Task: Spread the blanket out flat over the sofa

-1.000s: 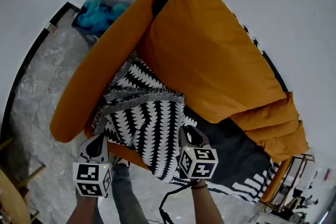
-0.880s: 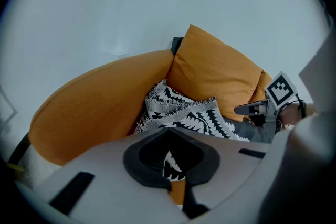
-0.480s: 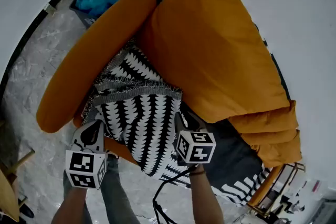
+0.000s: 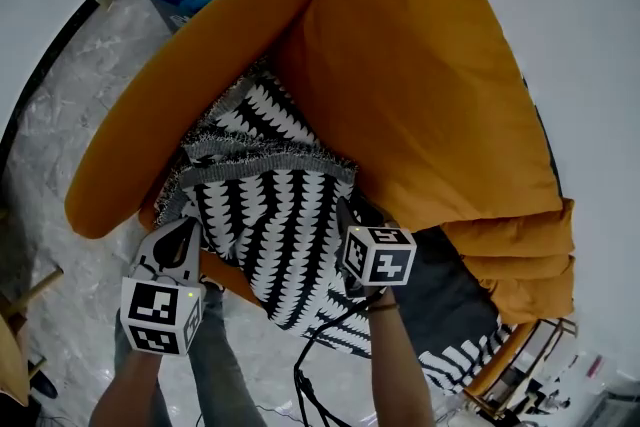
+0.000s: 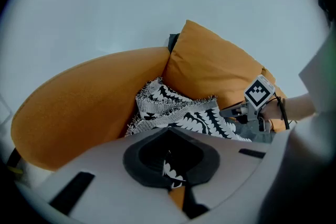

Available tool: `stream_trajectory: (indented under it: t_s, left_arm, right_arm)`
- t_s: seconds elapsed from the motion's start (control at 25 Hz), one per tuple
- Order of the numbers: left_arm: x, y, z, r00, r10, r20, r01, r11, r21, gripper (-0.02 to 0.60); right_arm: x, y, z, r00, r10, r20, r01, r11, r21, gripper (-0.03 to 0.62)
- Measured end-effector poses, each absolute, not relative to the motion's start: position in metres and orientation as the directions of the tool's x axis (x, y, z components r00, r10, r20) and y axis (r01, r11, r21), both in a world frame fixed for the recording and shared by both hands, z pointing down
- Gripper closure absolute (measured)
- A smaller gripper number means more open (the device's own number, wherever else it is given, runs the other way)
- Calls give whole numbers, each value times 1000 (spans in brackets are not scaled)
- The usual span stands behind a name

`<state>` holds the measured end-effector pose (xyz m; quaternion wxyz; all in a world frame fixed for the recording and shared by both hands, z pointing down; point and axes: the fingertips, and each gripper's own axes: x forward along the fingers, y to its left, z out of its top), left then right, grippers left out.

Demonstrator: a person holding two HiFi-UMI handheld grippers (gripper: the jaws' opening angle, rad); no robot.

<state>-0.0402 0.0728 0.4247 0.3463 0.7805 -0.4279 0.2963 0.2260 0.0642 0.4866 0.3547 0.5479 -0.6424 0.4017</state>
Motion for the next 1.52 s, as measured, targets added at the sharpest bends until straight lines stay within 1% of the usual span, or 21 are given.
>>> stream_trajectory:
  t_s: [0.28, 0.48, 0.84, 1.2, 1.52]
  left_arm:
    - [-46, 72, 429, 457, -472, 754, -875, -392, 285, 591]
    - [-43, 78, 431, 474, -456, 753, -863, -408, 297, 591]
    - [-47, 81, 431, 475, -451, 755, -863, -406, 300, 591]
    - [-52, 85, 433, 464, -452, 762, -868, -402, 291, 591]
    - [-51, 91, 432, 471, -451, 758, -866, -400, 300, 591]
  right_arm:
    - [226, 63, 501, -145, -403, 904, -989, 82, -122, 508]
    - [227, 64, 507, -148, -401, 904, -989, 70, -131, 509]
    - [233, 62, 516, -102, -384, 918, -994, 81, -77, 508]
    - [234, 64, 524, -105, -392, 914, -994, 56, -90, 510]
    - [234, 66, 519, -96, -397, 913, -995, 75, -72, 533]
